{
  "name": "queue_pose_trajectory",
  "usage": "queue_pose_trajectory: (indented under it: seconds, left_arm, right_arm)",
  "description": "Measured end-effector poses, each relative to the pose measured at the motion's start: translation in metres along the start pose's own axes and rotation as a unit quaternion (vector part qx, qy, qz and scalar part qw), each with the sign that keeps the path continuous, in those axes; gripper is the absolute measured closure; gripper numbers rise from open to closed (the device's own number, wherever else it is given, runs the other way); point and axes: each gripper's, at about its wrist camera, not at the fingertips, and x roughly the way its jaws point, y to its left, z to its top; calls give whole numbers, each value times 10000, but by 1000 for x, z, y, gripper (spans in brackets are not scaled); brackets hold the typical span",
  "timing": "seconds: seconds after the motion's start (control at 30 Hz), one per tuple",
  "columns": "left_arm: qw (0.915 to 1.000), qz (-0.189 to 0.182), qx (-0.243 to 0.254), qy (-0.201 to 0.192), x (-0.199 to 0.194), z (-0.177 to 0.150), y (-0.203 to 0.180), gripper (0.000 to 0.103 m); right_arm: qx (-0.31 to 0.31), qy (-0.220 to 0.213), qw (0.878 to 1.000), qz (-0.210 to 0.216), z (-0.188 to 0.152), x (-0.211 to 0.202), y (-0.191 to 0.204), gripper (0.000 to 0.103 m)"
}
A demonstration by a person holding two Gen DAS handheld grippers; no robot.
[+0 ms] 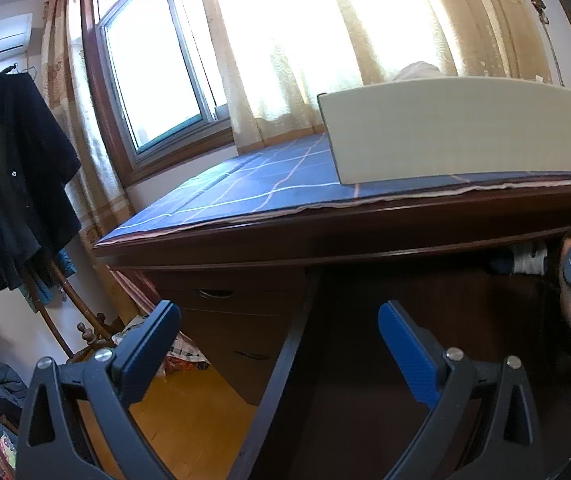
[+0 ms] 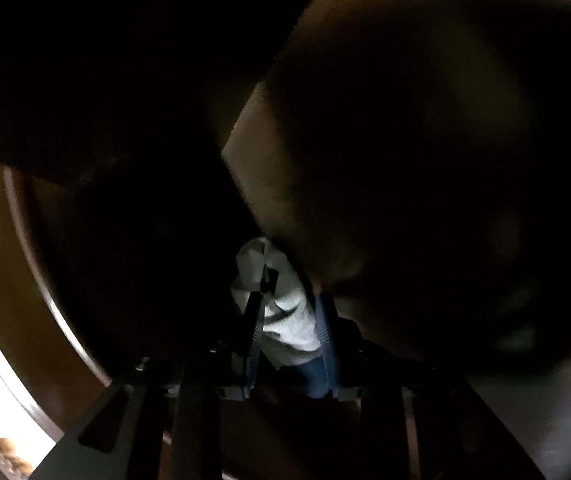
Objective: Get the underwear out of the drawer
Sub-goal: 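Move the open right gripper back down into the drawer, then grasp the grey-and-white sock in the drawer with the right gripper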
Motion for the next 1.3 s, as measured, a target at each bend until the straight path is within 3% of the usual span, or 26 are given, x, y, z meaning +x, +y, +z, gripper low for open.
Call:
queue_pose_trajectory:
  seconds: [0.17,0.27,0.37,0.43,0.57,0.7,0.9,1.1,1.2,1.3]
  left_arm:
    - [9999,-34,99,-11,0,1,-2,2]
    - [9999,-40,166,-8,1,1,-3,2]
    - [9997,-9,235,-30,0,0,-6,2]
    - [9996,34,281,-36,0,1,-7,2]
    - [9994,116,312,-48,0,1,-8,2]
    - [9993,162,325,-69,0,1,-8,2]
    - [9992,190,350,-76,0,1,-9,1]
    - [9993,199,326,-37,2,2,-8,1]
    - [9992,232,337,-10,3,2,-9,1]
    - [9989,280,386,-7,2,1,-10,1]
  right_arm:
    - [128,-236,9996,49,-2,0,4,77]
    - [186,-493,9985,148,-6,1,5,83]
    - [-173,-458,9988,46,-3,7,14,93]
    - [-481,-249,9984,-128,0,12,22,101]
    - [-803,272,9953,-458,3,18,33,102]
    - [-1318,701,9846,-908,-2,16,46,102]
    - [-1568,1120,9706,-1443,-14,-13,48,101]
    - [-2418,1730,9411,-1612,-27,-50,83,101]
    - [-3018,1940,9181,-1685,-33,-65,104,101]
    - [-3755,2128,8822,-1884,-39,-70,124,101]
